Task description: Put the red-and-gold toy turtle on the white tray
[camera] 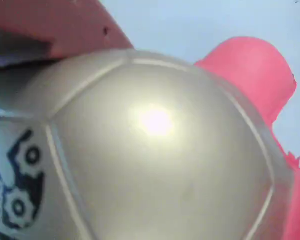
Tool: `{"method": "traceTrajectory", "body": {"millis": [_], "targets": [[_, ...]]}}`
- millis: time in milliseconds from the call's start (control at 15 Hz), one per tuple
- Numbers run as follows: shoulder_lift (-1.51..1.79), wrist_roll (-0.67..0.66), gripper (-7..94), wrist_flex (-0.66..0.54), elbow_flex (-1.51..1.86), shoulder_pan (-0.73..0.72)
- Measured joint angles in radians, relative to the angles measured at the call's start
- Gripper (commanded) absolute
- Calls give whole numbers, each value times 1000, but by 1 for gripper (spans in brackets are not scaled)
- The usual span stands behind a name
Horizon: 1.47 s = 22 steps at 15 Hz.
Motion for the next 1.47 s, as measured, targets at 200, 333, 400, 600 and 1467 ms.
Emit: {"method": "traceTrajectory", "body": {"millis": [200, 333, 400, 600, 1467], "targets": [[-54, 31, 0, 0, -26, 3], [-77, 31, 13, 0, -40, 15], [-86, 31, 29, -6, -48, 17], [-100, 31, 59, -18, -48, 15], [-107, 31, 35, -18, -48, 20]]}}
